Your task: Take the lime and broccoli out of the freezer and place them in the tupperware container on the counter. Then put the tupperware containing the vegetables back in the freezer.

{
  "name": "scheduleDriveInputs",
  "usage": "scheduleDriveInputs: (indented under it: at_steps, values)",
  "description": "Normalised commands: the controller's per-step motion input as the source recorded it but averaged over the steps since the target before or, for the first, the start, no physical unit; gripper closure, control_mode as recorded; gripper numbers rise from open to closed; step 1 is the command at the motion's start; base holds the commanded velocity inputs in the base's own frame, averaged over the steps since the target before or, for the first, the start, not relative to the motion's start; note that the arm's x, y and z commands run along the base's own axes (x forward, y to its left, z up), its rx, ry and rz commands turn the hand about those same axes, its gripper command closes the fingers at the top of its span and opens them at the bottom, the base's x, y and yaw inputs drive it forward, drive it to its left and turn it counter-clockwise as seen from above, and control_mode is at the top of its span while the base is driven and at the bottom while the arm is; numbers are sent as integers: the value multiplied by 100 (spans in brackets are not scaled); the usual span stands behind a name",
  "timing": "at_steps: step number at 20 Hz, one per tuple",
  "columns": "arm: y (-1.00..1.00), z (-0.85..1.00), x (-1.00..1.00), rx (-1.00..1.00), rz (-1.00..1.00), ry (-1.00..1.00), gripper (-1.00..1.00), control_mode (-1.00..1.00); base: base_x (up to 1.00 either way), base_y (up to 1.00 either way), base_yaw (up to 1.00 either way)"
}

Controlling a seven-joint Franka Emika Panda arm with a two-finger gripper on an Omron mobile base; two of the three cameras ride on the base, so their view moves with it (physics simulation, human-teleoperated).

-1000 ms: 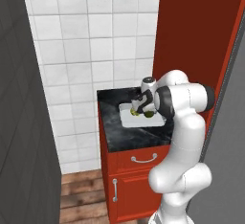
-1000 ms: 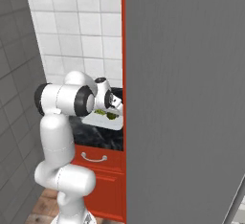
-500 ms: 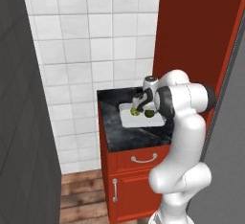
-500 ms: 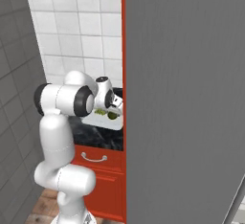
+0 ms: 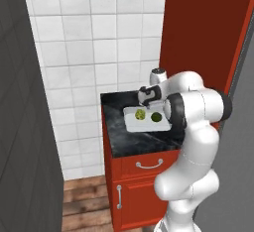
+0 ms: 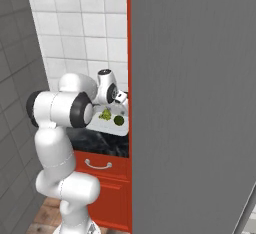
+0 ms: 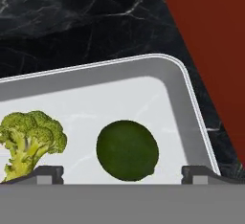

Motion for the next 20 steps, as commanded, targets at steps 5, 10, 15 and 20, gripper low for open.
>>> scheduleDriveInputs:
  at_steps: [5,10,15,20]
  values:
    - [-17,19,-44,0,-3,1,-100,-100,0,0,0]
    - [-24,-2,-31,0,-15,6,-100,-100,0,0,0]
    - [-6,-2,-8,3,-22,2,-100,-100,0,0,0]
    - [-4,-11,-1,3,-27,0,-100,-100,0,0,0]
